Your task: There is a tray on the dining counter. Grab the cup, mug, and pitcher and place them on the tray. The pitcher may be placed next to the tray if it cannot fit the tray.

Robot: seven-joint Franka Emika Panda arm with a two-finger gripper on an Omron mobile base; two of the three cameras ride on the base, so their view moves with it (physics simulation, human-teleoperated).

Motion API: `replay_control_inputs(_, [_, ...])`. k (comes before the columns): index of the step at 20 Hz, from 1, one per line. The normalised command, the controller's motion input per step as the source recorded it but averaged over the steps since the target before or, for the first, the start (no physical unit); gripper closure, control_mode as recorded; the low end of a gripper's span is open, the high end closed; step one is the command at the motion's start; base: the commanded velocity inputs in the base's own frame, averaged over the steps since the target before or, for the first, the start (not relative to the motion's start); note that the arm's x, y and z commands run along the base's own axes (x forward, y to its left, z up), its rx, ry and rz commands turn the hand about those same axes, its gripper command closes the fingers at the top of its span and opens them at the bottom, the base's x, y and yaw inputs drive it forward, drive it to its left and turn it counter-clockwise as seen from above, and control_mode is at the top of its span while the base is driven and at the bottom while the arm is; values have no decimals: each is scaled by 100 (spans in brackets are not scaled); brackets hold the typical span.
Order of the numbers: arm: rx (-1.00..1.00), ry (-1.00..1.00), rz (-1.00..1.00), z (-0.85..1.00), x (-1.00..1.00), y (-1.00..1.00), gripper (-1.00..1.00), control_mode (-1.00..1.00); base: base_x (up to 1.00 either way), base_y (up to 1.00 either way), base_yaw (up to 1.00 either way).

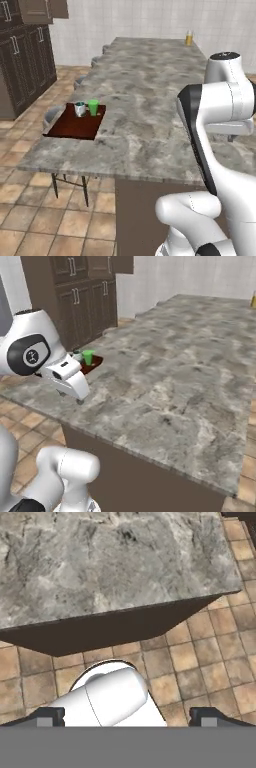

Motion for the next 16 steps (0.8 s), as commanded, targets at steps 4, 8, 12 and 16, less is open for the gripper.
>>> replay_control_inputs(4, [0, 0, 0, 0, 0, 0, -100, 100, -82, -100, 37])
replay_control_inputs(8, [0, 0, 0, 0, 0, 0, -100, 100, -70, -100, 40])
replay_control_inputs(12, [0, 0, 0, 0, 0, 0, -100, 100, -56, -100, 41])
replay_control_inputs(16, [0, 0, 0, 0, 0, 0, -100, 100, -26, -100, 48])
